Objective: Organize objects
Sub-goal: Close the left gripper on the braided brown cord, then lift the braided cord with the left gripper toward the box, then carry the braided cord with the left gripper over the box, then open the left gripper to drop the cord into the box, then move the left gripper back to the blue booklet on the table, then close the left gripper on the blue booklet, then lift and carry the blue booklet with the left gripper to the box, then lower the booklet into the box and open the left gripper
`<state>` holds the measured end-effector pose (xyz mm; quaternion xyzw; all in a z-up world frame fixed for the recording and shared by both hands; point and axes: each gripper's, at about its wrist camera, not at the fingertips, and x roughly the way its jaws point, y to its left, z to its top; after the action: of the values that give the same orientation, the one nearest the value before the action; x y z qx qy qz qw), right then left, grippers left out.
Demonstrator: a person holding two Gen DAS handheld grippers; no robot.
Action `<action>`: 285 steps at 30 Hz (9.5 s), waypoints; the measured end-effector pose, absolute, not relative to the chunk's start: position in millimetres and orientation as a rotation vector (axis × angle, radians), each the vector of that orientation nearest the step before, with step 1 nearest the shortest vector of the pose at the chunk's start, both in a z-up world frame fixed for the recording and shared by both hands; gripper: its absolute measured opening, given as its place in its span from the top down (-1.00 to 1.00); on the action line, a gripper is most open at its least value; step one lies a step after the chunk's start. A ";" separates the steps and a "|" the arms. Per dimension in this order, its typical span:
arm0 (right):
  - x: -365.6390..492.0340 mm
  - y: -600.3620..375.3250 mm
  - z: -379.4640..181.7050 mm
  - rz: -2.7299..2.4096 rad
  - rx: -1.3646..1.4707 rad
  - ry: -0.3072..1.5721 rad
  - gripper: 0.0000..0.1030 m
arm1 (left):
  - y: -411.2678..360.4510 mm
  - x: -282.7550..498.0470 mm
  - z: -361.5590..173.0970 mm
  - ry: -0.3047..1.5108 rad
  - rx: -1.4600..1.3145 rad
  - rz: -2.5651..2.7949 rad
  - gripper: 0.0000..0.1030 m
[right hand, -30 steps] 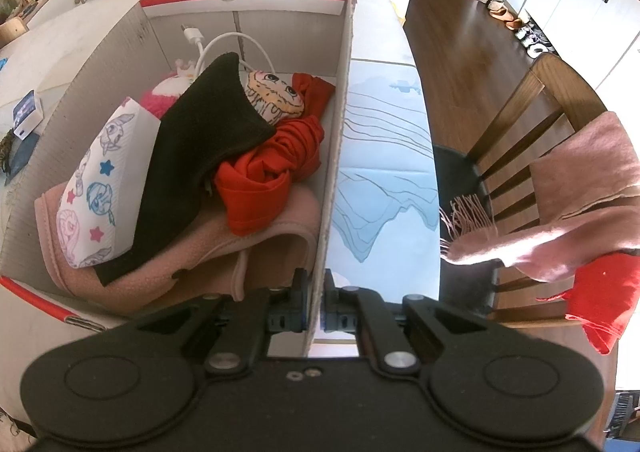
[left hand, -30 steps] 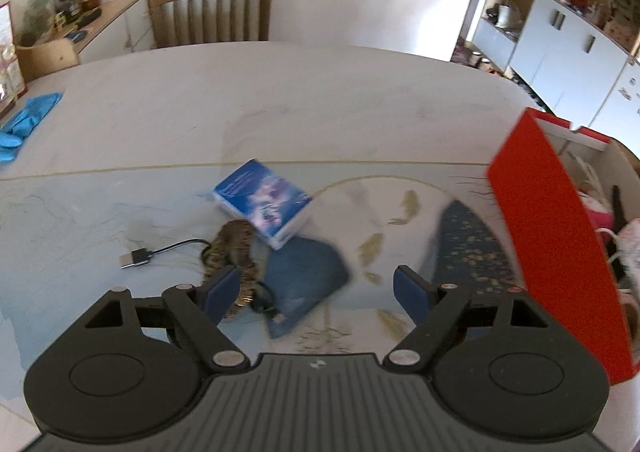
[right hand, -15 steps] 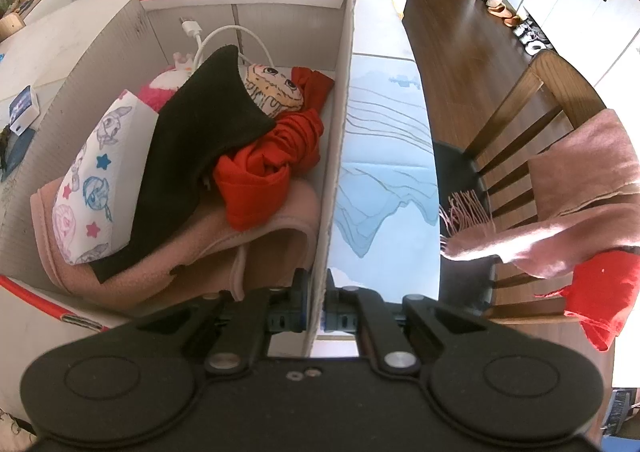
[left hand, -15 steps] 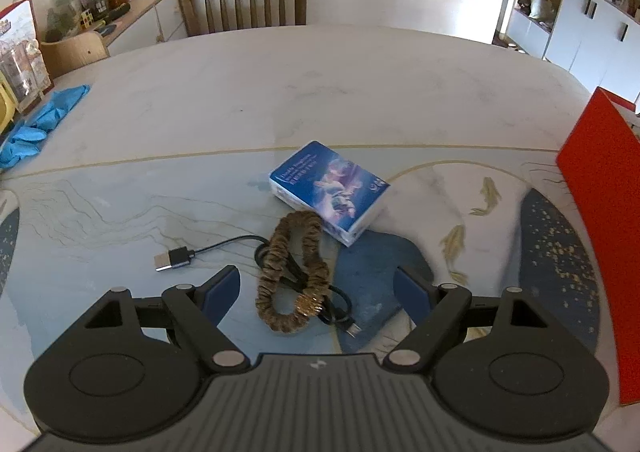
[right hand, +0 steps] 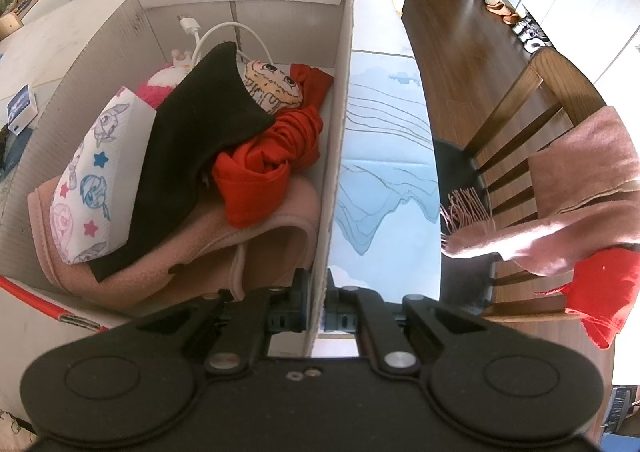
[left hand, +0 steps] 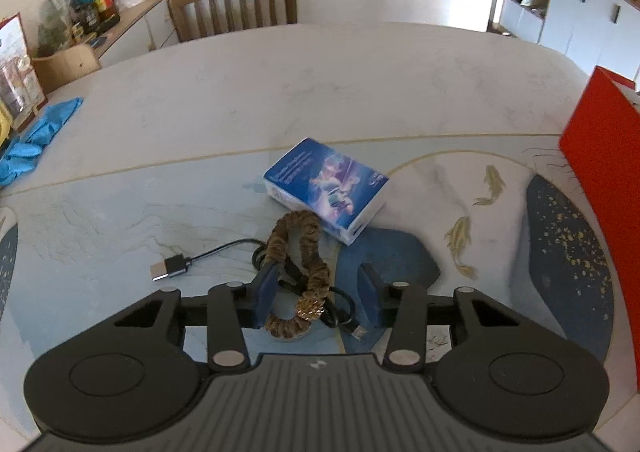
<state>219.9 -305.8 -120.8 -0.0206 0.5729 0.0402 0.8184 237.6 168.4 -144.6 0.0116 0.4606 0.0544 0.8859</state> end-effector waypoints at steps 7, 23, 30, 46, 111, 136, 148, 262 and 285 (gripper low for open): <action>219.7 -305.5 -121.3 0.086 -0.044 1.223 0.92 | 170.9 237.1 -146.7 0.968 -0.003 0.105 0.53; 219.9 -305.8 -121.3 0.089 -0.041 1.221 0.92 | 183.0 231.5 -125.4 0.928 -0.092 0.118 0.87; 220.7 -305.9 -121.4 0.093 -0.042 1.214 0.92 | 197.0 223.5 -92.0 0.875 -0.254 0.060 0.87; 221.1 -306.4 -121.1 0.092 -0.037 1.209 0.92 | 106.8 228.8 -42.6 0.805 -0.283 -0.245 0.87; 221.1 -311.0 -122.1 0.110 0.005 1.197 0.90 | -151.9 333.1 -85.7 0.945 0.162 -0.645 -0.03; 219.2 -310.8 -120.0 0.113 -0.009 1.200 0.90 | -58.4 274.8 -26.2 0.827 -0.045 -0.545 -0.49; 219.1 -311.0 -119.7 0.111 -0.009 1.201 0.89 | 31.2 255.0 -37.1 0.824 -0.098 -0.259 -0.72; 213.6 -308.6 -120.8 0.091 -0.019 1.194 0.92 | -116.4 283.8 -13.0 0.840 0.154 -0.568 0.04; 211.8 -309.9 -120.7 0.100 -0.006 1.184 0.91 | -148.1 306.1 -67.2 0.961 0.205 -0.564 0.14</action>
<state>211.8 -309.9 -120.7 -0.0026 0.5579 0.0470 0.8286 306.1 -148.1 -67.2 0.0972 0.4553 -0.2673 0.8437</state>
